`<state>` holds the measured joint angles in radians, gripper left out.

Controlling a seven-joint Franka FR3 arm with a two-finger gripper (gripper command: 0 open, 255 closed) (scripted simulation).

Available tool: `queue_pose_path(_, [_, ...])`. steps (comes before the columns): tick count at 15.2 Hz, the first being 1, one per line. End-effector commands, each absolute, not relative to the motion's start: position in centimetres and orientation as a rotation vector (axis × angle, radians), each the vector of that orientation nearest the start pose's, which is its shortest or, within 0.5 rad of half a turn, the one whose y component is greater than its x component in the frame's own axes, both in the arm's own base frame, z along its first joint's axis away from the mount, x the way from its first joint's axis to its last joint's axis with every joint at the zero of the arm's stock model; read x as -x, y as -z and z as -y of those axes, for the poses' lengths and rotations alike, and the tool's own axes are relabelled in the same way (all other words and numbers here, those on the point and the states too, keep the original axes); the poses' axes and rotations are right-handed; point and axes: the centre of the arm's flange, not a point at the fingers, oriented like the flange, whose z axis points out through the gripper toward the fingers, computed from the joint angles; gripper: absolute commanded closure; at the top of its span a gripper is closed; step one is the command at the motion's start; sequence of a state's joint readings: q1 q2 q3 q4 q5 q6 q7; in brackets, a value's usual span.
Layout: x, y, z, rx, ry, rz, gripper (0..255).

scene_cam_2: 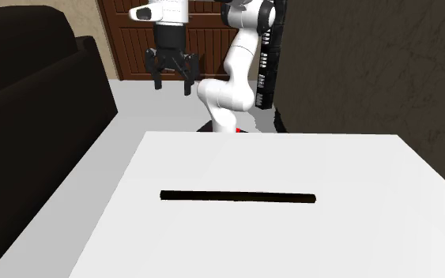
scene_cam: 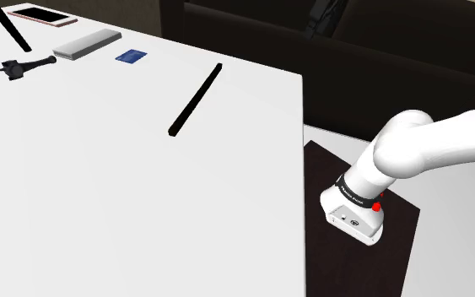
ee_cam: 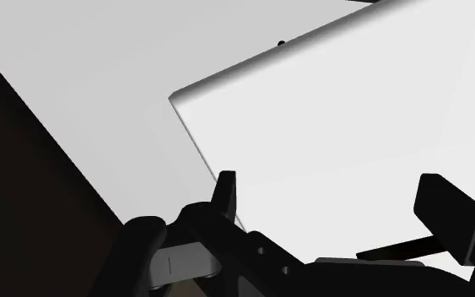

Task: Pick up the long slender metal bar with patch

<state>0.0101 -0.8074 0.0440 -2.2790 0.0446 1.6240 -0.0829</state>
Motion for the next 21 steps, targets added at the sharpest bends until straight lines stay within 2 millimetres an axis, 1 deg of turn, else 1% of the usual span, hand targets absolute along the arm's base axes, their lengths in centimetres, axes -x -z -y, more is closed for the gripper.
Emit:
queue_pose_path(1, [-30.5, -63.8, -2.7, 3.117, 0.238, 0.198, 0])
queue_pose_path(6, [-31.8, -61.7, -8.7, 3.097, 0.13, -0.186, 0])
queue_pose_path(11, [-34.3, -59.6, -14.3, 3.028, 0.021, -0.56, 0])
queue_pose_path(16, [-38.0, -57.6, -19.2, 2.912, -0.086, -0.92, 0])
queue_pose_path(21, [-42.7, -55.4, -23.2, 2.751, -0.19, -1.26, 0])
